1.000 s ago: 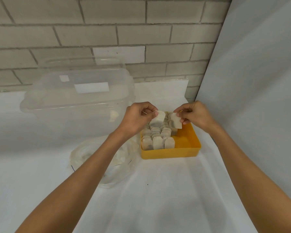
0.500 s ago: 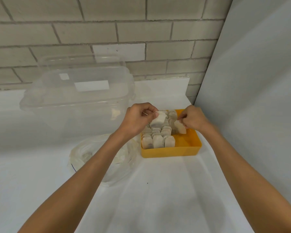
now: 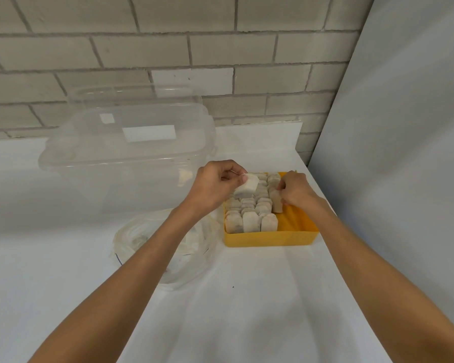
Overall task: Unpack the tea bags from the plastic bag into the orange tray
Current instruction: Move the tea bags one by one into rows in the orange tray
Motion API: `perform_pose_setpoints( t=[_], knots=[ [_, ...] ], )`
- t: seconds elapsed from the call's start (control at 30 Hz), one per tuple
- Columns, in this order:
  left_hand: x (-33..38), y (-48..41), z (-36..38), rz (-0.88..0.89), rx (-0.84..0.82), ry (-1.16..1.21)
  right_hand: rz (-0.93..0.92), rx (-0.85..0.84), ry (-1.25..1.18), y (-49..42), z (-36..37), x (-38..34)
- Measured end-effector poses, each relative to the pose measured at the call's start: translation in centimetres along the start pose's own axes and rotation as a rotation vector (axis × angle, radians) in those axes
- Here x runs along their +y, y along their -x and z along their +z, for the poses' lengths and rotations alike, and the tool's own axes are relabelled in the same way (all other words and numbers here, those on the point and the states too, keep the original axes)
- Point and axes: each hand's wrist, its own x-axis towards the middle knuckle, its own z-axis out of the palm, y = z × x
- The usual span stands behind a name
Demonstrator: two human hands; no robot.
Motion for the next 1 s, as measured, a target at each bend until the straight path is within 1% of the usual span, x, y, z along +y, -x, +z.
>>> perform_pose_setpoints(
  t=[0.13,0.27,0.37,0.5,0.67,0.87,1.0],
  knots=[
    [-0.1,-0.2,0.1,0.025,-0.02,-0.039,-0.076,0.029,-0.049,0.1,-0.3,0.4],
    [0.3,-0.7,1.1,0.043,-0.068,-0.06,-0.133,-0.012,-0.108,0.6,-1.1,1.0],
    [0.8,-1.4,2.4,0.043,-0.12,-0.062,-0.125,0.0,-0.17,0.9,-2.1,1.5],
    [1.5,-2.7,4.6,0.01,-0.187,-0.085,-0.099,0.084,-0.263,1.1,-3.7,2.5],
    [1.8,-4.2,7.8,-0.028,-0.279,-0.159,-0.121,0.163,-0.309,1.7,-5.1,3.6],
    [0.3,-5.1,10.8,-0.085,-0.355,-0.316,-0.149,0.146,-0.348,2.3,-4.7,4.4],
    [-1.0,-5.4,11.5,-0.111,-0.332,-0.402,-0.15,0.135,-0.352,2.5,-4.4,4.7]
  ],
)
